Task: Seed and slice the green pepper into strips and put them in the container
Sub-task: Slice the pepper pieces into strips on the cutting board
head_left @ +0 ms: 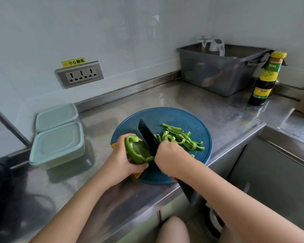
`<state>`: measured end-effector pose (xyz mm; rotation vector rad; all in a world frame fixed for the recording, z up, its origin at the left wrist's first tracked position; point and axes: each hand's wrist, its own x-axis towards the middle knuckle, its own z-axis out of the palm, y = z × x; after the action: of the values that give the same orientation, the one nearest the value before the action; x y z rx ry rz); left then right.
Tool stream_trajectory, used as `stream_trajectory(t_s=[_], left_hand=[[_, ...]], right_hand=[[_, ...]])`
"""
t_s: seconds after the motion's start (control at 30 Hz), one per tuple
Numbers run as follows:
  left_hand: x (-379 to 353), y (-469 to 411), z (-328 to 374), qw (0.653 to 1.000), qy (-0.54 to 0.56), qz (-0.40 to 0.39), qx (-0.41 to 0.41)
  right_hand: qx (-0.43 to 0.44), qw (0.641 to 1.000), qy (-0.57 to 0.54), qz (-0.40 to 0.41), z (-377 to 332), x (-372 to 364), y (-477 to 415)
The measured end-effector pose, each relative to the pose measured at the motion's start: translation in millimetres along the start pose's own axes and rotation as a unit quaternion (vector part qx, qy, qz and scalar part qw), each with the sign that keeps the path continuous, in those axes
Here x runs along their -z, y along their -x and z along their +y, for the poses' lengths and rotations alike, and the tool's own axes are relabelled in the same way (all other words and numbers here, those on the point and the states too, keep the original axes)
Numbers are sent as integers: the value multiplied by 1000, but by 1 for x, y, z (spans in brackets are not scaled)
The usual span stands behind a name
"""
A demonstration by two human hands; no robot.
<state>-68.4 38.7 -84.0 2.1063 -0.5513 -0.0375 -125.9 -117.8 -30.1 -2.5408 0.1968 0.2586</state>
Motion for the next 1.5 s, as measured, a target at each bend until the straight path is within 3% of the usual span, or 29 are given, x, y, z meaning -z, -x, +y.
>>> stream_trajectory(t_s=[0.2, 0.57, 0.83, 1.5], left_hand=[[-5, 3, 3, 1000, 1, -15, 15], [-17, 9, 15, 995, -82, 45, -26], [-15, 9, 16, 995, -89, 35, -16], [-6, -2, 8, 996, -50, -2, 68]], right_hand=[[-20, 999, -50, 9, 20, 12, 15], [30, 996, -19, 82, 11, -7, 32], [44, 994, -3, 102, 18, -21, 33], [42, 997, 11, 62, 21, -23, 16]])
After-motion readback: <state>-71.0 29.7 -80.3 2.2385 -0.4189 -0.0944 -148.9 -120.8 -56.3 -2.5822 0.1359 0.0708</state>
